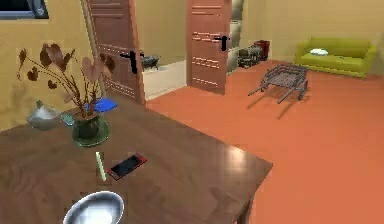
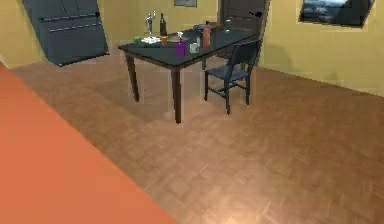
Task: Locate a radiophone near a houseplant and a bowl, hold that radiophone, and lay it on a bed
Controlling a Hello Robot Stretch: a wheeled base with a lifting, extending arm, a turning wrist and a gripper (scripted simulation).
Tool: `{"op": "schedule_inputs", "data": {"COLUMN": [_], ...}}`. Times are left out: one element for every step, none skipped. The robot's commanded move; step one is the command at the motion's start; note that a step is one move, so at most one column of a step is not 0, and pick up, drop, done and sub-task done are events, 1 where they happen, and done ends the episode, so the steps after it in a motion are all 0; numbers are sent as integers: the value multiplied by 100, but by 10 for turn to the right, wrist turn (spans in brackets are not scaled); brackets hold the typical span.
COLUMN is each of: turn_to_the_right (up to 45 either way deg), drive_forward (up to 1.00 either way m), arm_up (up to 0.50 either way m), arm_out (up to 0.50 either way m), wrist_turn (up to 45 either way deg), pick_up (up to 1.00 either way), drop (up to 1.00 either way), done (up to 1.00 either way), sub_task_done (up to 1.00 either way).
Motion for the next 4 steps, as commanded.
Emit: {"op": "schedule_inputs", "data": {"turn_to_the_right": [-450, -450, -180, 0], "drive_forward": [0, 0, 0, 0], "arm_up": [0, 0, 0, 50], "arm_out": [0, 0, 0, 0], "wrist_turn": [0, 0, 0, 0], "pick_up": [0, 0, 0, 0], "drop": [0, 0, 0, 0], "done": [0, 0, 0, 0], "sub_task_done": [0, 0, 0, 0]}}
